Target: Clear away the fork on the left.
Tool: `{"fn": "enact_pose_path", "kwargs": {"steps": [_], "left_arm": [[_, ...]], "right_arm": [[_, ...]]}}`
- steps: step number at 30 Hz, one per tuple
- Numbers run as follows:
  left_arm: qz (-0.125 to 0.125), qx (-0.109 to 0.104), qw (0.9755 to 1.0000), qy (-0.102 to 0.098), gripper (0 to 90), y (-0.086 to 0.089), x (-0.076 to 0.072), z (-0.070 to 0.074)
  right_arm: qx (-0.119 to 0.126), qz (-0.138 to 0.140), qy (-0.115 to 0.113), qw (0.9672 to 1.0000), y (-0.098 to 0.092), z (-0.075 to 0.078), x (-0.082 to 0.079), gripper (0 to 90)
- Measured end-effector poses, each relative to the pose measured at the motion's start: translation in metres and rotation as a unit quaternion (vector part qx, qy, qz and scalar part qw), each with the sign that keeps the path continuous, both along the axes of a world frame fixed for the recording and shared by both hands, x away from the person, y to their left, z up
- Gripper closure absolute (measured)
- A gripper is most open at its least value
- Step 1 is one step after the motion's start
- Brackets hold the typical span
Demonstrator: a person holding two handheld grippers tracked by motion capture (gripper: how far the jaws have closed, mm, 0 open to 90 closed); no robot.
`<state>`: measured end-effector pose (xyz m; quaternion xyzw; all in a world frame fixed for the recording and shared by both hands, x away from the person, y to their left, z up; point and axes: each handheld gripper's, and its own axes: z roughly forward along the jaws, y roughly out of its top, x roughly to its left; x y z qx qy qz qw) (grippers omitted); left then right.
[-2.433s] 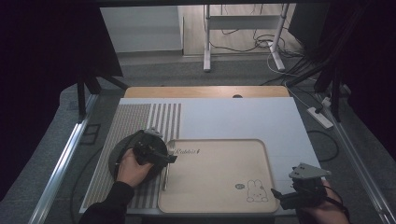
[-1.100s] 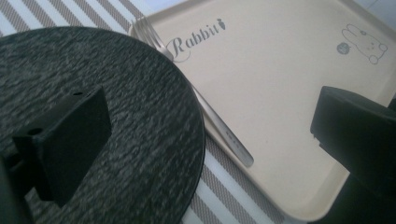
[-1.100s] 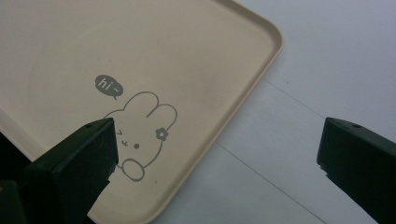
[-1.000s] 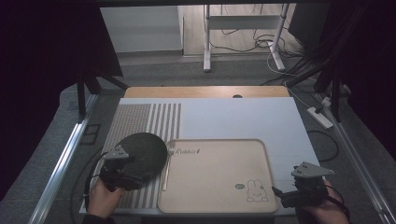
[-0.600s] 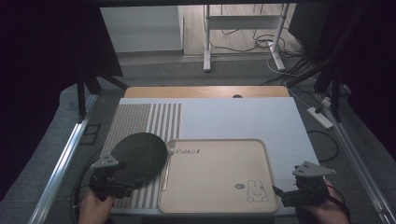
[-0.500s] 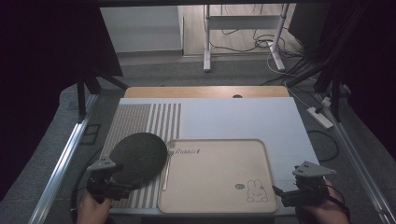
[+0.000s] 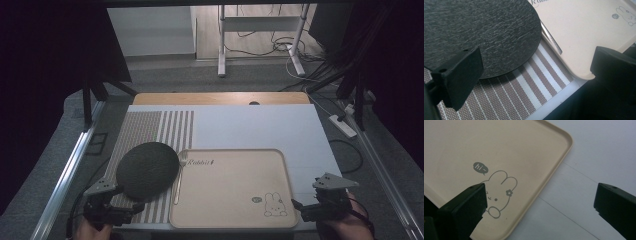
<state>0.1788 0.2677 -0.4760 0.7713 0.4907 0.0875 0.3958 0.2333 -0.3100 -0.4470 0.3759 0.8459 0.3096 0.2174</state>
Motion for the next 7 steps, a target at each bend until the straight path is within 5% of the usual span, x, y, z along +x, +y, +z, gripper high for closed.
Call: {"fn": "enact_pose_path", "kwargs": {"steps": [7], "left_arm": [[0.008,-0.01,0.9999,0.001,0.0,0.0028,-0.0031,0.0004]], "right_arm": [[-0.003,0.0,0.001,1.0,0.0004,-0.0004,0.0003,0.0]]}}
